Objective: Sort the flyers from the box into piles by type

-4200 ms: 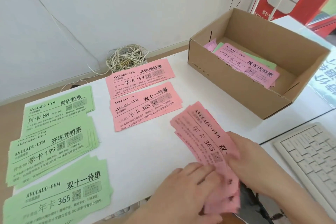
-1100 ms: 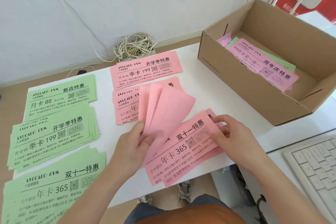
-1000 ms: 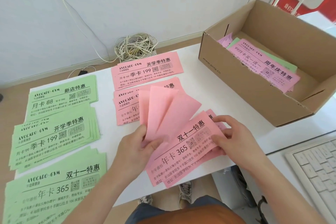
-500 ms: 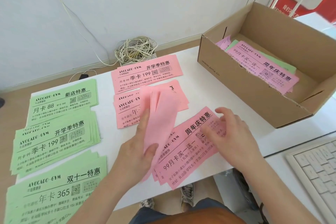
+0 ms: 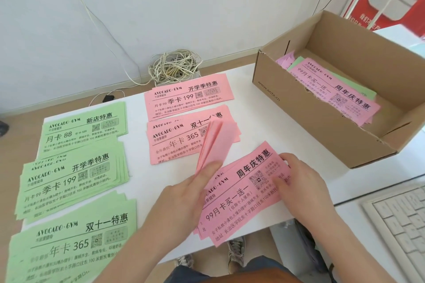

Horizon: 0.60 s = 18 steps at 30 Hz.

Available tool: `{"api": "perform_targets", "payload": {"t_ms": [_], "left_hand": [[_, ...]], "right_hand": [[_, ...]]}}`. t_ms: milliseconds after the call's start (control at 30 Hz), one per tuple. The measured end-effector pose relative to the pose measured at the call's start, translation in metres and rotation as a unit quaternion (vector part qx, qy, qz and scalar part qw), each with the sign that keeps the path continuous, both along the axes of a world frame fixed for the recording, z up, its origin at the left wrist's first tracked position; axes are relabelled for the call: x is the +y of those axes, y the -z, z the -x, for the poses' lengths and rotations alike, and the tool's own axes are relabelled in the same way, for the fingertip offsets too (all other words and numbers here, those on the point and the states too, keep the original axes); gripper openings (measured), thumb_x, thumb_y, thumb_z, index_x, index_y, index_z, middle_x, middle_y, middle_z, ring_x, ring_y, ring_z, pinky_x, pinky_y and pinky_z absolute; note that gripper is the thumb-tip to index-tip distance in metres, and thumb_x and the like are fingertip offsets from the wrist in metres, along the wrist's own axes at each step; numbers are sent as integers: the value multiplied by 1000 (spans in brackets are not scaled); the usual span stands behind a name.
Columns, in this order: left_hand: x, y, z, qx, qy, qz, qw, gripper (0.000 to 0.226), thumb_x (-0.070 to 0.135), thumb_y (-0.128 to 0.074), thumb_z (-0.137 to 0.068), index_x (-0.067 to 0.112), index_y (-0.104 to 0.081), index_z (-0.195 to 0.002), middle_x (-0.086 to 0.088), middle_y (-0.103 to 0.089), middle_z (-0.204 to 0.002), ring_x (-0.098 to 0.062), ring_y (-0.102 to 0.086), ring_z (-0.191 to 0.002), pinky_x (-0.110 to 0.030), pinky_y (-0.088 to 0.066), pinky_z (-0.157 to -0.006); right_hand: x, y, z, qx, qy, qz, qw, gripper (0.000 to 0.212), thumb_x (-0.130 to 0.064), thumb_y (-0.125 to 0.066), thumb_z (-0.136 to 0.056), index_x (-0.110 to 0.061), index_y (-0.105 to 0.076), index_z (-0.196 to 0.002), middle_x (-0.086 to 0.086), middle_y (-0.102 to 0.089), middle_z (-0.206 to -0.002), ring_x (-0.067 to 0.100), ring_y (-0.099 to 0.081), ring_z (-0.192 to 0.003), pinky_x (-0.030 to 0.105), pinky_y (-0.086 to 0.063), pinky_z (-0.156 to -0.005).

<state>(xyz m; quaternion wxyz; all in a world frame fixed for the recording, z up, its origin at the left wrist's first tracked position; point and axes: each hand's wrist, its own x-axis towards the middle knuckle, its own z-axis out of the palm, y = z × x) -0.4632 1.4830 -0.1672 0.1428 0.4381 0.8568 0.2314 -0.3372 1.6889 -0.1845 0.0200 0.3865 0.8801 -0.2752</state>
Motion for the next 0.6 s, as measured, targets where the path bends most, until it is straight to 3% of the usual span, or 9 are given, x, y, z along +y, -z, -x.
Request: {"api": "perform_targets", "payload": {"t_ms": [33,100,200,267,333,400,467,600], "left_hand": [[1,-9,0,29,12,10,999,84,15,-57,-92,55,-1,-141,3,-68,-89,-24,-61,-59,-36,-52,-56],[2,-34,4,71,-11,14,997,93,17,-62,-89,46,4,-147,7,-54,-56,-20,-53,-42,-32,-44,-42],[1,-72,22,108,-58,-24,992,95,15,-68,-83,32,-2,-150,18,-27,-44,-14,-39,-29,-25,-31,-35],[4,-88,39,181,-49,-54,981,92,9,-70,-81,23,-9,-149,20,-19,-52,-2,-22,-33,-16,-16,-36],[13,-90,56,260,-20,-50,964,94,0,-70,-76,17,-13,-148,8,-25,-62,-10,-14,-48,-15,-14,-40],[26,-80,69,325,38,-43,944,83,-7,-57,-76,15,-23,-148,5,-31,-79,-14,-22,-62,-22,-27,-36],[36,-55,80,349,116,-3,930,71,-2,-38,-81,25,-26,-146,-1,-54,-103,-22,-45,-72,-29,-38,-35],[41,9,94,346,182,89,916,91,-5,-52,-80,39,-11,-148,-13,-61,-113,-28,-55,-76,-32,-43,-38]], "right_hand": [[0,1,-1,-3,-5,-6,1000,33,-18,-56,-89,-25,-48,-120,-6,-56,-95,16,-52,-79,28,-37,-64],[0,2,-1,-8,-6,-14,1000,30,-19,-54,-90,-26,-48,-120,-7,-57,-93,15,-51,-77,28,-36,-63],[1,1,-1,-20,-1,-25,999,27,-20,-52,-91,-26,-49,-117,-8,-55,-87,16,-50,-75,28,-37,-62],[1,-1,-1,-23,5,-25,999,25,-21,-51,-92,-27,-50,-116,-9,-56,-86,16,-50,-75,29,-39,-62],[0,-3,0,-23,17,-7,1000,23,-21,-51,-91,-28,-50,-113,-8,-62,-89,17,-54,-76,29,-43,-63],[0,-4,1,-20,33,13,999,19,-23,-54,-90,-29,-52,-107,-6,-66,-91,19,-59,-78,31,-48,-65],[0,-4,1,-14,45,19,999,12,-25,-57,-88,-28,-55,-99,-7,-66,-87,19,-60,-77,33,-50,-66],[1,-3,-1,-9,50,15,999,7,-29,-61,-87,-26,-56,-84,-11,-61,-75,15,-58,-72,33,-50,-65]]}}
